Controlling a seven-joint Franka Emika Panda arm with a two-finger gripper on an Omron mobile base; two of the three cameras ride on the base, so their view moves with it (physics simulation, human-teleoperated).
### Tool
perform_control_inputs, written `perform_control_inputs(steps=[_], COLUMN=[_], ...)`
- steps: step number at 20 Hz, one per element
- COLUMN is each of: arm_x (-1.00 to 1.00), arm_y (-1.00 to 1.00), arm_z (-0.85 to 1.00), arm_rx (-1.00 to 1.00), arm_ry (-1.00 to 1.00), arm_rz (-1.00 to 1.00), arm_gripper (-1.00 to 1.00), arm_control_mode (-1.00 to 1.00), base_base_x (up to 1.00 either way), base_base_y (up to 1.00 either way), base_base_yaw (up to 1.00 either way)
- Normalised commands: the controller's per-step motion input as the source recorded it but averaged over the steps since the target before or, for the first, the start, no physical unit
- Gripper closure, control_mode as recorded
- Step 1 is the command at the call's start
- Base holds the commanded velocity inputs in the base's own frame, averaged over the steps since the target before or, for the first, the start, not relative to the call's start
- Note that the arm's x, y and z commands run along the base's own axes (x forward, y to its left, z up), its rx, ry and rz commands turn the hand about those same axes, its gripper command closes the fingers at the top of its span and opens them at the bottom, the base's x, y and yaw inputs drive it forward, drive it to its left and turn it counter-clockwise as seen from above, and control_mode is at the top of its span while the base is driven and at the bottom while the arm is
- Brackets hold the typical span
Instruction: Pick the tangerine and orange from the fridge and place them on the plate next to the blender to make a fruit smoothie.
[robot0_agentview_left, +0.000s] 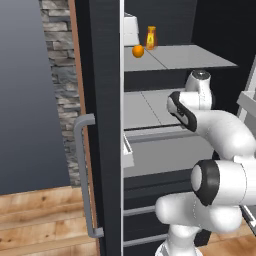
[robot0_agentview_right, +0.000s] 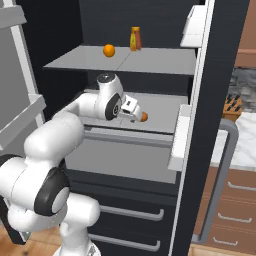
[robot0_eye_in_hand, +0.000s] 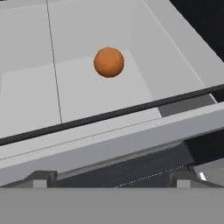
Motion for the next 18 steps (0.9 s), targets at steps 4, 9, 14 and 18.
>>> perform_control_inputs(steps=[4,9,14,18], arm_x=[0.37,0.38,0.50,0.55], arm_y=[-0.29,-0.13,-0.01,0.00], arm_z=[-0.17,-0.29,-0.39,-0.30], arm_rx=[0.00,0.00,0.00,0.00], arm_ry=[0.00,0.00,0.00,0.00], arm_rz=[0.04,0.01,0.00,0.00], arm_gripper=[-1.00,-1.00,-1.00,-1.00], arm_control_mode=[-1.00,-1.00,-1.00,-1.00], base_base_x=[0.00,0.00,0.00,0.00], base_base_y=[0.00,0.00,0.00,0.00], base_base_yaw=[0.00,0.00,0.00,0.00])
